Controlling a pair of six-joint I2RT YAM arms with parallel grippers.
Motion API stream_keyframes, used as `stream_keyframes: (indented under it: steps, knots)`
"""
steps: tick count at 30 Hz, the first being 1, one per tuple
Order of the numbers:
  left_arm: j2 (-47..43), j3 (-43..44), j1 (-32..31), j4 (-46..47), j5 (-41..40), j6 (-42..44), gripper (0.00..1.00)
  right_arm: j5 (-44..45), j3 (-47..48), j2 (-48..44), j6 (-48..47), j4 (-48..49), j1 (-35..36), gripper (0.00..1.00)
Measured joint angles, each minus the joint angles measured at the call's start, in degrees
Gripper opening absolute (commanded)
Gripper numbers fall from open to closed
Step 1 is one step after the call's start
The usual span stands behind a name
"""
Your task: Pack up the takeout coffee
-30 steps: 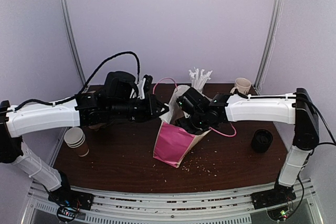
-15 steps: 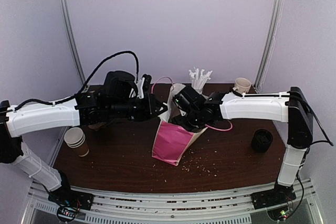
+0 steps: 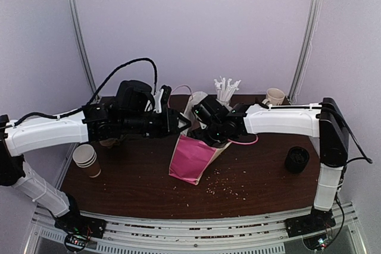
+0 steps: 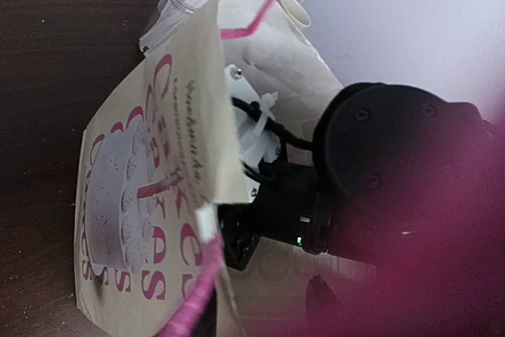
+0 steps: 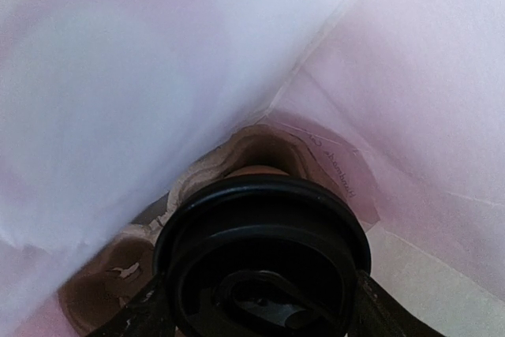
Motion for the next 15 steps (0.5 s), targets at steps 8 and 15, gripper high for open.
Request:
stream_keyframes:
  steps: [8,15]
  knots:
    - [-8.8,-0.9,0.0,-2.9,-0.4,3.9,0.87,-0.9,5.0,2.1,-1.5,-4.4,-0.5,0.52]
    - [-21.9,-7.5,-0.1,-3.3,-6.5,5.6,0.87,-2.2,10.6,5.0,-3.7,-9.6,-1.0,0.52]
